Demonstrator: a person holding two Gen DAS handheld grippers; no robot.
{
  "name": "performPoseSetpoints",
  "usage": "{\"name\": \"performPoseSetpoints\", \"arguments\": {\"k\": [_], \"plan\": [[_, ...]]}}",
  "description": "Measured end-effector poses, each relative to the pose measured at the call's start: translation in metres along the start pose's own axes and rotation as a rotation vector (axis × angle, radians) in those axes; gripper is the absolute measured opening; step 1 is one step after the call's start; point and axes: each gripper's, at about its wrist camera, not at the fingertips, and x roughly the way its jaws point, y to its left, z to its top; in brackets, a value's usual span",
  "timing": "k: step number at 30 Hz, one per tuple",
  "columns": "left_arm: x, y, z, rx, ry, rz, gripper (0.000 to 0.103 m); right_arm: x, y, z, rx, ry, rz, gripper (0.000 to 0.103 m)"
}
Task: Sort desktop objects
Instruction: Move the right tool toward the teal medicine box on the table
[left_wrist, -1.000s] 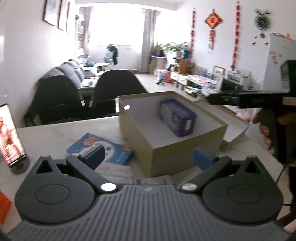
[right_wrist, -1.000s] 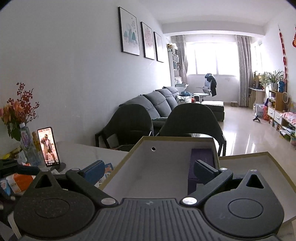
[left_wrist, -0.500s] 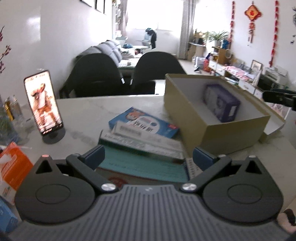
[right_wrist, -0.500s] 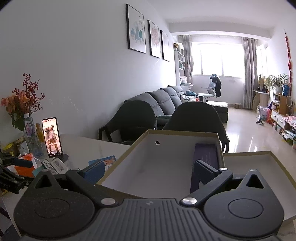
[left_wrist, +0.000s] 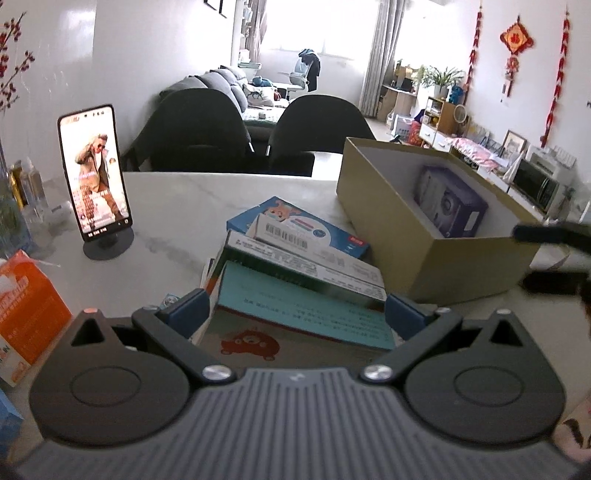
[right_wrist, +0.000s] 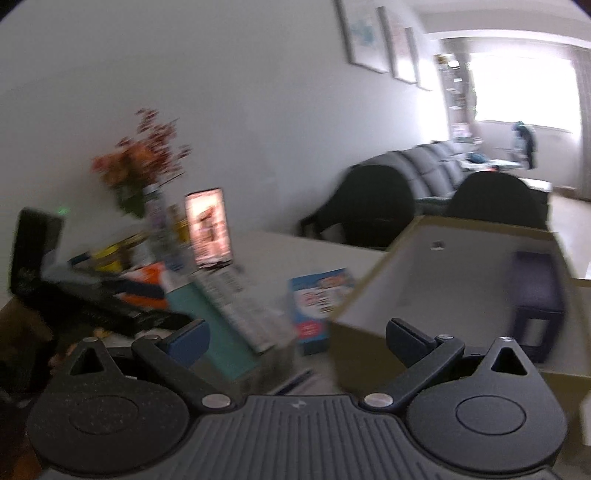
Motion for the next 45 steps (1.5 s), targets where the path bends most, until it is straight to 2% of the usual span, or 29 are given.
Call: {"name": "performPoseSetpoints", "arguments": {"k": [4, 13, 16, 19, 23, 26, 35, 45], "plan": [[0.002, 0.008, -0.001, -0.038, -0.012, -0.040, 0.103, 0.020, 0.017, -0.007, -0.021, 0.060, 0.081, 0.096], [0.007, 0.018, -0.008, -0.084, -0.002, -0.070, 0.103, 0.066, 0.036, -0.018, -0.008, 0.175, 0.144, 0.089], [0.009, 0.019, -0.011, -0.088, 0.011, -0.068, 0.103, 0.081, 0.042, -0.022, -0.004, 0.213, 0.165, 0.081], [0.008, 0.021, -0.012, -0.087, 0.008, -0.073, 0.102, 0.085, 0.045, -0.024, -0.012, 0.218, 0.140, 0.077], [0.006, 0.021, -0.013, -0.091, 0.010, -0.077, 0.102, 0.086, 0.046, -0.023, -0.006, 0.221, 0.112, 0.066], [0.003, 0.020, -0.015, -0.084, 0.012, -0.078, 0.102, 0.086, 0.045, -0.024, 0.006, 0.221, 0.099, 0.061], [-0.008, 0.018, -0.029, -0.092, 0.013, -0.074, 0.102, 0.080, 0.052, -0.025, -0.005, 0.224, 0.090, 0.060], [-0.020, 0.013, -0.038, -0.094, 0.049, -0.062, 0.102, 0.074, 0.054, -0.027, 0.000, 0.228, 0.114, 0.061]]}}
